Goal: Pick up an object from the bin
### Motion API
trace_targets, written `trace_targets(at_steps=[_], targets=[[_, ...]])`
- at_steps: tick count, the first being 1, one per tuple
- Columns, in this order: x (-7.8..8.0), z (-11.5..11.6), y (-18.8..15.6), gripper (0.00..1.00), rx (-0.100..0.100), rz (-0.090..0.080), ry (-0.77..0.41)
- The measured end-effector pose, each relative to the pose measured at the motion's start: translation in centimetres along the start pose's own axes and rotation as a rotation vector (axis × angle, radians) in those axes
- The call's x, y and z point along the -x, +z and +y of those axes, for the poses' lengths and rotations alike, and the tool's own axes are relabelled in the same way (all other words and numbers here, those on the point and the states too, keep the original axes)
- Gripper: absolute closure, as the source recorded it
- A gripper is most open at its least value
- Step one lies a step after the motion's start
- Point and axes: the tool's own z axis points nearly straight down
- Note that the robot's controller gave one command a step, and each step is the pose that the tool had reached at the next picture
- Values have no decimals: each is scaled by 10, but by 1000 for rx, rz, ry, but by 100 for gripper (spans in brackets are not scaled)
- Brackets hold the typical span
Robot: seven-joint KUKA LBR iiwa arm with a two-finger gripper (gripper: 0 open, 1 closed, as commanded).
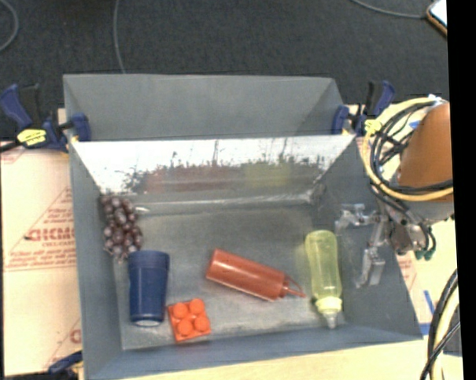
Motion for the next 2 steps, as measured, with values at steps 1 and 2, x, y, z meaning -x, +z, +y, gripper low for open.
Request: trace_targets(at_steps=[1,2], targets=[[0,0,0,0,0,0,0],[-18,39,77,0,4,6,24]])
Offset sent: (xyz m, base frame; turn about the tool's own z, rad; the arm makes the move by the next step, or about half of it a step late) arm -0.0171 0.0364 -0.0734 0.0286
